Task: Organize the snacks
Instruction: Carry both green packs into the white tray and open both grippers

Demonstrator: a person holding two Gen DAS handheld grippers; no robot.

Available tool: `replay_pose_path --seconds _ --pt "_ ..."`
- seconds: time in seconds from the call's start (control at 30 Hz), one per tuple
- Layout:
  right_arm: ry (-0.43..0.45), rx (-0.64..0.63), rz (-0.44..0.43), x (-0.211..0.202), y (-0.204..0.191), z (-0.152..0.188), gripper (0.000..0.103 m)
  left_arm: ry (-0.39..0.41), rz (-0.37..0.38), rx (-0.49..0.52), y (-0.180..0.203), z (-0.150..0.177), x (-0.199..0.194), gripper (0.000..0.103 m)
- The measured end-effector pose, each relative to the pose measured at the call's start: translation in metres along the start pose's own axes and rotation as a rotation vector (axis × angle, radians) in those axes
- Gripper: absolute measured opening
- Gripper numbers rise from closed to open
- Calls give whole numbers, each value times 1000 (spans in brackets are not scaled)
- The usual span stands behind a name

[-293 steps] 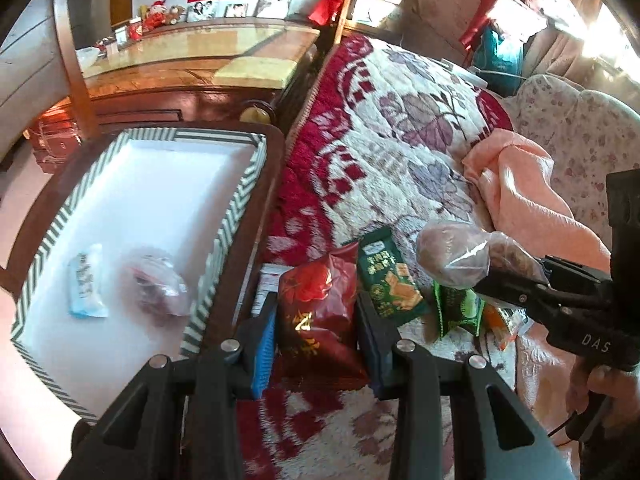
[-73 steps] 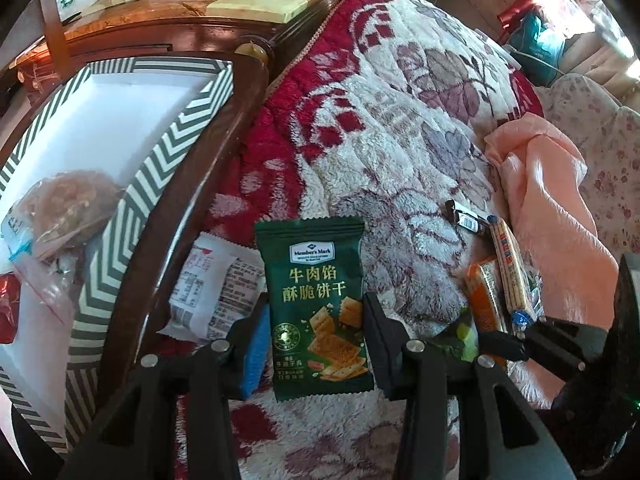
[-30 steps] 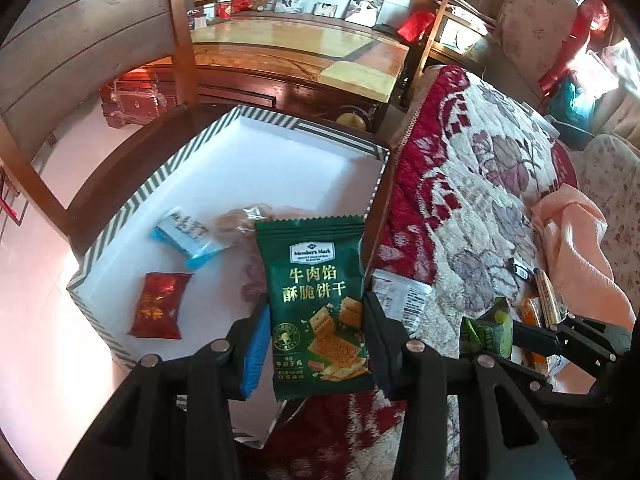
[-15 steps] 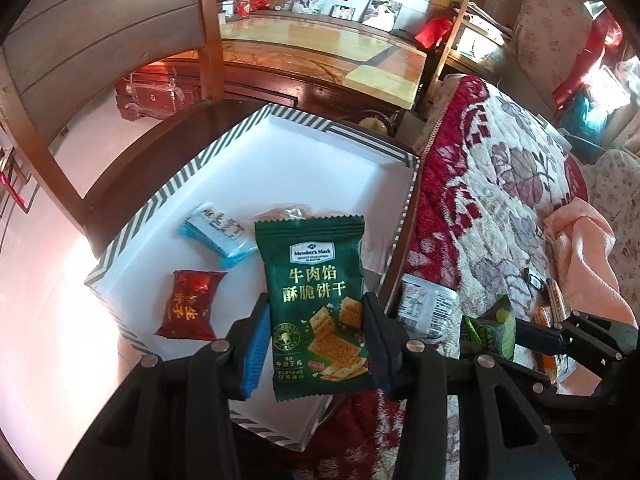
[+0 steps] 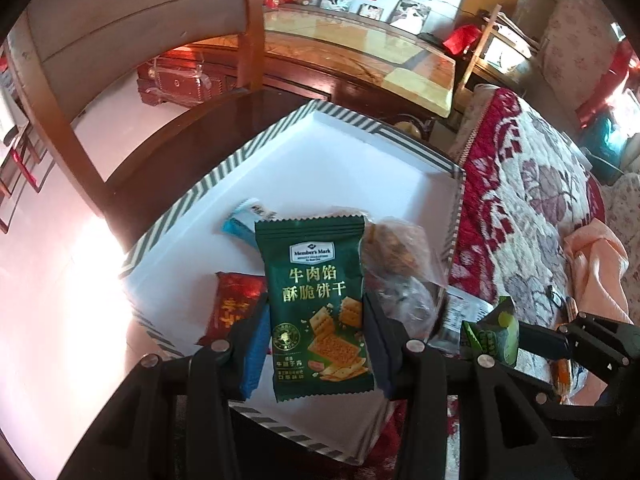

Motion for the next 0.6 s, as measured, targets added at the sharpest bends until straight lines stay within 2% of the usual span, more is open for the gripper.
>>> replay_pose_path --seconds 0.6 --pt "-55 -75 -38 31 -30 -29 33 -24 -29 -45 -29 -10 15 47"
Point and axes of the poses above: each gripper's, at about its wrist camera, not at the fingertips, and x roughly the way its jaws point, y to its right, z to its underside, the point moved 2 cm from there along x, roughly the way its jaws point, and after that the axes turned 12 degrees about -y, right-handed, at the moved point
